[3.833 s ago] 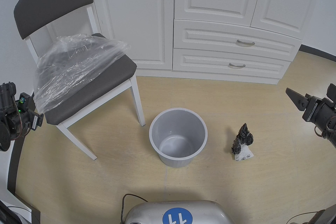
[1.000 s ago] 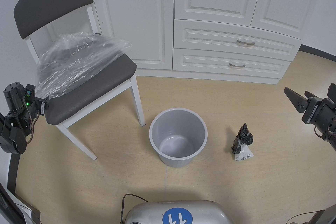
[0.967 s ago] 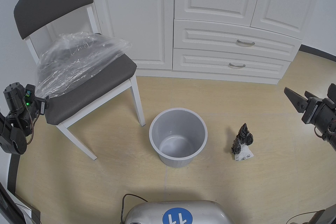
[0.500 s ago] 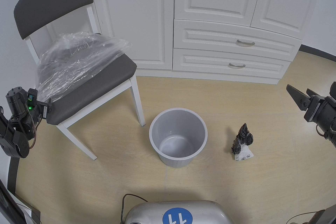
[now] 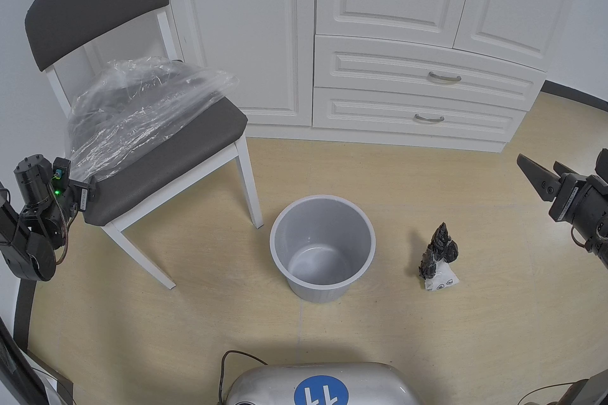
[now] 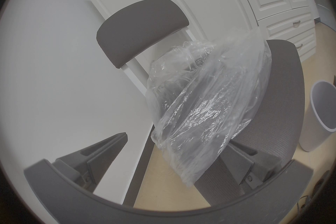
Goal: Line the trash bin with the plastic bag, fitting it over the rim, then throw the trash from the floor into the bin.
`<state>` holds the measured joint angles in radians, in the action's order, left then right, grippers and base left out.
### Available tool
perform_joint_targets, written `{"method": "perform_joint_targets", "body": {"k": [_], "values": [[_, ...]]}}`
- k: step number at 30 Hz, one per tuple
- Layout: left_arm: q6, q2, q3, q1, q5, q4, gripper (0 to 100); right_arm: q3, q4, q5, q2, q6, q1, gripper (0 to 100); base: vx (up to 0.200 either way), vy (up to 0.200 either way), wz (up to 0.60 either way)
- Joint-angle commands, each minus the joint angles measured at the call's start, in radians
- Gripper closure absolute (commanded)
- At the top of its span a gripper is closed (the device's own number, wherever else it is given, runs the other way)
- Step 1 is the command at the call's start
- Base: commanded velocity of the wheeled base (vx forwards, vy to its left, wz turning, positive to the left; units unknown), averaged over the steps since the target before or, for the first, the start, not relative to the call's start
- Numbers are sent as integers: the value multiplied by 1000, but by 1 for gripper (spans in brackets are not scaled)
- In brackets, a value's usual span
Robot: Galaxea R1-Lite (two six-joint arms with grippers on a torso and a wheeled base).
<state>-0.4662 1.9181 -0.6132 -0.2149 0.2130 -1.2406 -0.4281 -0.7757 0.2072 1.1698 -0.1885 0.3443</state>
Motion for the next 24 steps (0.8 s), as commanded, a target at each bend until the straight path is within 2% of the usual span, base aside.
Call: {"method": "perform_joint_targets", "body": {"k": [1,11,12,19,24], "values": [[0,4,0,0,0,0,0,0,0,0,-4,0,1,0,0,0,0],[0,22,-7,0,-7,-3,0,2,-2,0,-10,17,2,0,0,0,0],[4,24,-8,3,-7,-3,100,2,-7,0,-9,18,2,0,0,0,0],[43,4,15,14,-7,-6,100,6,-7,0,-10,18,1,0,0,0,0],[52,-11,73,26,-7,-95,100,17,-7,0,-10,21,2,0,0,0,0]]}}
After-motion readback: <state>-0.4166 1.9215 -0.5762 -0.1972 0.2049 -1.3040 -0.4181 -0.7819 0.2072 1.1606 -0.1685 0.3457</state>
